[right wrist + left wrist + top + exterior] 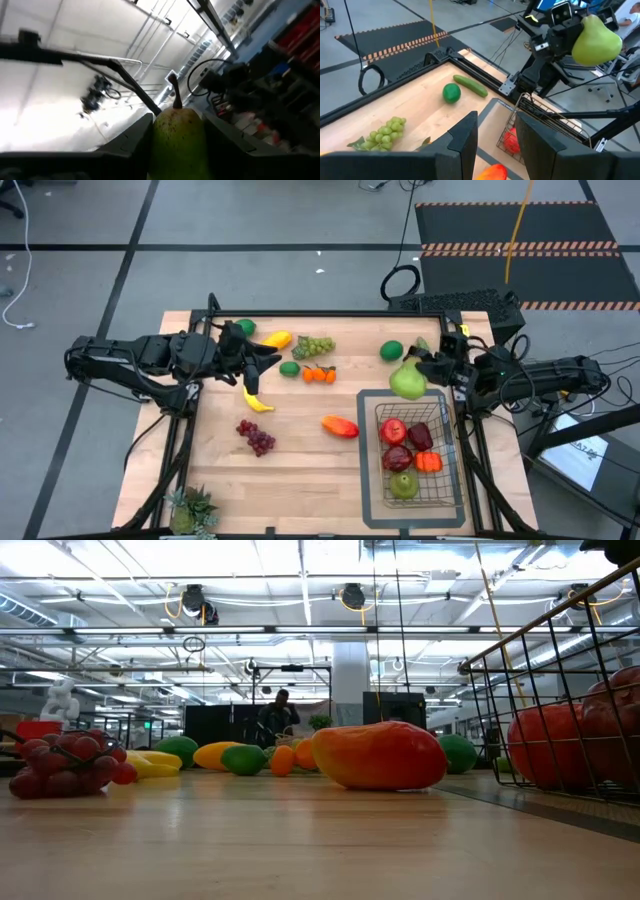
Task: Build produce basket
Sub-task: Put the green pear into the wire basket
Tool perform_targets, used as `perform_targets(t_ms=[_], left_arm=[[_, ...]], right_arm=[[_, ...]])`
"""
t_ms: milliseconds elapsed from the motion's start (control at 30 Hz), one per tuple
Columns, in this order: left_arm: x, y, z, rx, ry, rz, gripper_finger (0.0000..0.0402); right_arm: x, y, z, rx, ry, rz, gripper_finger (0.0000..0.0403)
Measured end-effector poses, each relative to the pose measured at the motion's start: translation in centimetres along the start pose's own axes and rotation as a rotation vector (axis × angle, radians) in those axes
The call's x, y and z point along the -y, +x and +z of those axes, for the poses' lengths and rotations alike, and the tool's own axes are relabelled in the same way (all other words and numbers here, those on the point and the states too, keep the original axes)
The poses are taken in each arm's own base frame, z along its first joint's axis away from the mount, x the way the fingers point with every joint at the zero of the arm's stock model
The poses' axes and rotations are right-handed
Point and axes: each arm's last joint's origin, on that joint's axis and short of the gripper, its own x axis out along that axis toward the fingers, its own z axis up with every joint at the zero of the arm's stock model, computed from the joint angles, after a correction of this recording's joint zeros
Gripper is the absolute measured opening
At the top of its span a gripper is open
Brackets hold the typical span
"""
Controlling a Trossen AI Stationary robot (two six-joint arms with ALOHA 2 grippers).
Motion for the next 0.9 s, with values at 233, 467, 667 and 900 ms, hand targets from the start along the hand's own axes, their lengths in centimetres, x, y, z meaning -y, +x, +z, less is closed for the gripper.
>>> perform_targets(t_ms=[233, 467, 667, 900], left_arm=[[0.1, 0.0, -0.1, -0.003, -0.031, -0.005, 0.0131], [0.2, -0.1, -0.1, -0.006, -0.038, -0.012, 0.0131], [0.4, -0.2, -0.2, -0.009, -0.027, -0.020, 0.0131], [0.4, -0.2, -0.2, -0.009, -0.016, -0.020, 0.0131]], right_arm=[[0.0, 0.0, 0.0, -0.002, 0.211, 0.001, 0.0151], [0.1, 0.0, 0.0, 0.021, 0.363, -0.019, 0.0151], [0.2, 0.0, 0.2, 0.074, 0.415, -0.039, 0.0151], [-0.9, 0.2, 0.1, 0.044, 0.268, 0.019, 0.0151]])
